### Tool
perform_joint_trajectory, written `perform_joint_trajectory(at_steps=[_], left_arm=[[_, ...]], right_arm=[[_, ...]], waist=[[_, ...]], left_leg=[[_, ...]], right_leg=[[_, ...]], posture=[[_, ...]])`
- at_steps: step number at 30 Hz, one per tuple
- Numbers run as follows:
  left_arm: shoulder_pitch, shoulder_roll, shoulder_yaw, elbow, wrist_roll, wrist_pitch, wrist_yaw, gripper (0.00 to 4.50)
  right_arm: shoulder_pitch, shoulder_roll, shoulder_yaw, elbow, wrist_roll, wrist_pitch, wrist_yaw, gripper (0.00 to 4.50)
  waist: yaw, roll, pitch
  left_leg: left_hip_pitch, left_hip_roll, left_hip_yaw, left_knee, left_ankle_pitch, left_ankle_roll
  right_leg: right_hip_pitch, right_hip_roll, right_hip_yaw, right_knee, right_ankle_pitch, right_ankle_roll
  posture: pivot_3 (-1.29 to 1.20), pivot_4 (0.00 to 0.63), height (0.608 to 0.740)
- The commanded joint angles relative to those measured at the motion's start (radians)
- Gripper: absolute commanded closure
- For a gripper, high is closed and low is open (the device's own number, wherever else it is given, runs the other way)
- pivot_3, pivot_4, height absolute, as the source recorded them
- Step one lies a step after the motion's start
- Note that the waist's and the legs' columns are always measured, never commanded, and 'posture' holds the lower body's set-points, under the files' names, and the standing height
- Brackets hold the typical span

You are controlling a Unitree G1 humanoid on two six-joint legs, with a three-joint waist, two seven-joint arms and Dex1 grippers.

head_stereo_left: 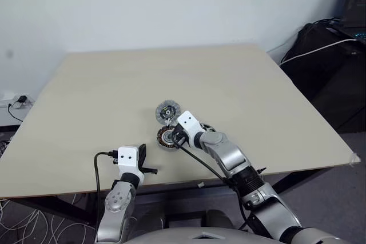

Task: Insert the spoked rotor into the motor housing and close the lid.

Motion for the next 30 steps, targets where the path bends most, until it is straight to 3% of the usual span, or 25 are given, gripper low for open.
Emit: perform_joint_trajectory(at_steps=[1,14,30], left_arm=[[-0.009,0.004,-0.003,-0.013,-0.009,-0.005,-0.009,4.45],[-0.01,0.004,-0.002,-0.007,-0.008,0.002,-0.016,4.45],[-0.005,-0.001,0.005,-0.007,-0.01,0.007,-0.008,4.45]], right_arm=[[0.016,0.01,0.033,-0.026,0.003,-0.001,0.032,4.48],[0.015,0.026,0.042,-0.004,-0.056,-0.025,-0.014,4.48],[0.026,0.003,0.113,-0.023,-0.1,-0.132,0.073,4.48]], waist=[[-0.001,0.0,0.0],[-0.001,0.001,-0.001],[-0.024,0.001,-0.001]], left_leg=[[0.0,0.0,0.0,0.0,0.0,0.0],[0.0,0.0,0.0,0.0,0.0,-0.001],[0.001,0.001,0.0,0.0,0.0,-0.001]], right_leg=[[0.0,0.0,0.0,0.0,0.0,0.0],[0.0,0.0,0.0,0.0,0.0,0.0],[0.0,0.001,0.0,0.001,0.0,0.0]], posture=[[0.0,0.0,0.74],[0.0,0.0,0.74],[0.0,0.0,0.74]])
